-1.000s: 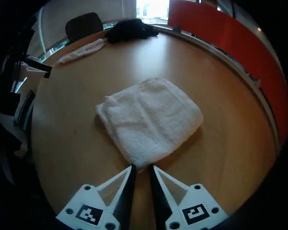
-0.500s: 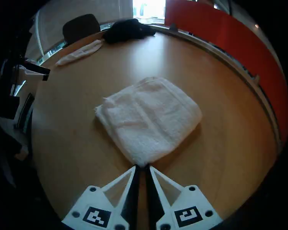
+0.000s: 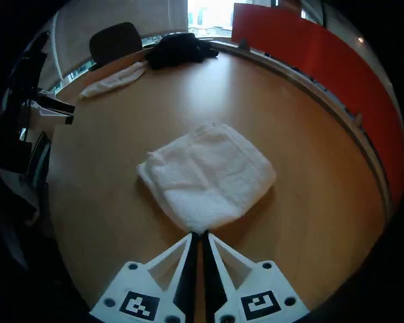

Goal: Fold towel

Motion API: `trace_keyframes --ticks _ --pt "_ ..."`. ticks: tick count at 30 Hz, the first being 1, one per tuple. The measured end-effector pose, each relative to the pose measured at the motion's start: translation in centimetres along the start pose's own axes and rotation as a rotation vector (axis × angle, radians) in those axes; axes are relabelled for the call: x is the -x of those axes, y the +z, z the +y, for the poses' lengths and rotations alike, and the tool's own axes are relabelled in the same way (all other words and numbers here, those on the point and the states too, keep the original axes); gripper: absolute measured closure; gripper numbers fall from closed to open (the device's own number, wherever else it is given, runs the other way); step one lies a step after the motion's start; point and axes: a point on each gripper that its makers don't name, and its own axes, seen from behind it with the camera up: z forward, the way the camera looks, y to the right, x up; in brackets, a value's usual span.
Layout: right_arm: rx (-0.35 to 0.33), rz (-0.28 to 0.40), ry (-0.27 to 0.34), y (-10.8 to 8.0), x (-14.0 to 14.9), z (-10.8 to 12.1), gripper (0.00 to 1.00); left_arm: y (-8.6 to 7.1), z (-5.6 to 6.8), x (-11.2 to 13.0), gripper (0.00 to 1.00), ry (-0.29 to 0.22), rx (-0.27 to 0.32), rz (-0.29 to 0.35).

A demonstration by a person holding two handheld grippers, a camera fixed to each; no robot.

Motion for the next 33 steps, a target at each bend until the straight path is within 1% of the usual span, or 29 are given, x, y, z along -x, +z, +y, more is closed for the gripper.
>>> trace_keyframes --ticks 5,11,15,20,23,26,29,33 --pt "-0.004 0.045 -0.002 -1.3 -3.0 0.6 0.94 0.0 0.2 -0.6 0.06 0.005 0.009 0.013" --pt "0.011 0.1 -0.051 -3.2 -7.3 1.9 0.95 0.0 0.5 -1.8 0.06 0.012 0.02 0.034" --pt "0.008 0.139 -0.065 -4.4 -10.1 2.5 0.95 0.0 1.0 -3.0 0.06 0.014 0.035 0.053" --pt "0.003 0.189 -0.078 -6.5 -13.2 3.2 0.95 -0.2 1.7 -4.6 0.06 0.025 0.05 0.075" --pt "-0.01 0.203 -0.081 -7.8 -14.5 3.4 0.95 -0.2 2.1 -5.2 0.06 0.031 0.059 0.081" --pt "-0.006 0.21 -0.087 -8.9 -15.1 4.1 0.95 -0.3 2.6 -5.6 0.06 0.027 0.072 0.087" --pt "0.011 0.212 -0.092 -9.8 -15.2 4.9 0.95 -0.3 3.1 -5.9 0.06 0.021 0.084 0.09" --pt "0.028 0.218 -0.076 -10.9 -14.9 6.2 0.95 -0.2 3.5 -6.2 0.06 0.025 0.093 0.093"
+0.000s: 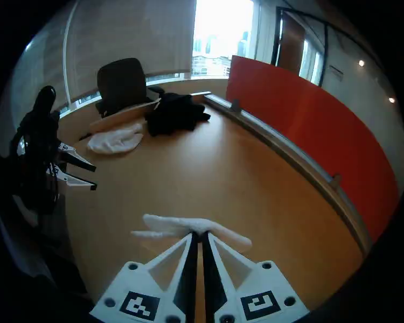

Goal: Fold towel

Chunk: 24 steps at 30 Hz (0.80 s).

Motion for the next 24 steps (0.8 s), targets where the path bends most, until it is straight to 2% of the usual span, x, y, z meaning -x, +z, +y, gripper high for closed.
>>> trace_keyframes --ticks 11,24 --pt "0.054 0.02 0.084 -3.8 1.9 4.9 0.95 0.6 0.4 -0.5 0.06 0.018 0.001 -0.011" --pt "0.137 -0.018 0.118 -8.9 6.1 11.5 0.95 0.9 1.1 -1.1 0.06 0.041 -0.011 -0.016"
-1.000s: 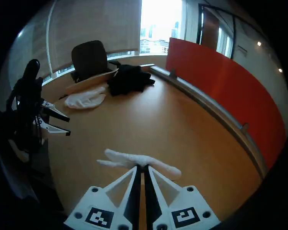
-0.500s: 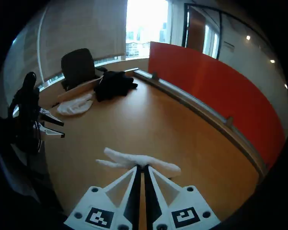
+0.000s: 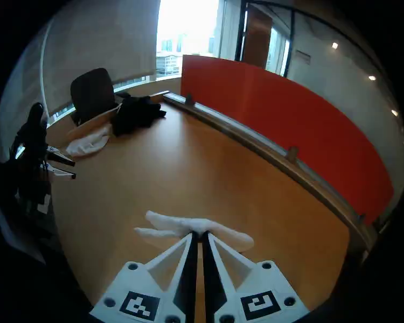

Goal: Fold towel

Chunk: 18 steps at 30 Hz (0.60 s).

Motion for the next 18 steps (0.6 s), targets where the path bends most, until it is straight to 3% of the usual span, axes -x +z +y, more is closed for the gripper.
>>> trace_keyframes --ticks 18 --pt "0.12 -0.033 0.052 -5.9 4.0 9.5 0.95 0.2 1.1 0.5 0.06 0.004 -0.017 -0.02"
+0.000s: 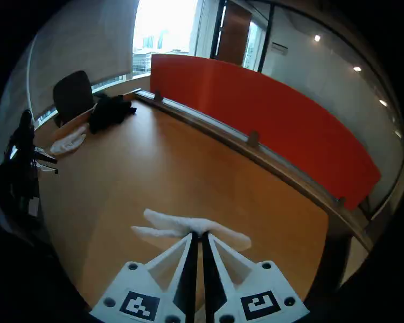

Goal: Fold towel

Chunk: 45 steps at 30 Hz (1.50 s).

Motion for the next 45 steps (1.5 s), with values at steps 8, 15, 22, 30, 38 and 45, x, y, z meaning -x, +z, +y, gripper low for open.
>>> trace_keyframes --ticks 8,15,22,30,38,45 --pt "0.055 -0.017 0.032 -1.5 1.7 4.3 0.95 0.0 0.6 0.0 0.06 0.016 -0.008 -0.007" --pt "0.104 -0.04 0.062 -3.0 3.7 7.6 0.95 0.1 1.0 -0.1 0.06 0.016 -0.009 -0.009" --pt "0.141 -0.055 0.089 -4.5 5.5 9.7 0.95 0.4 1.7 -0.2 0.06 0.03 -0.006 -0.013" --pt "0.156 -0.063 0.099 -5.4 6.4 10.5 0.95 0.5 2.3 -0.5 0.06 0.04 0.002 -0.013" --pt "0.167 -0.09 0.117 -6.9 9.1 10.6 0.95 0.4 2.7 -1.0 0.06 0.049 0.007 -0.008" --pt "0.169 -0.138 0.144 -8.5 13.3 10.1 0.95 0.1 3.1 -0.8 0.06 0.057 0.013 -0.01"
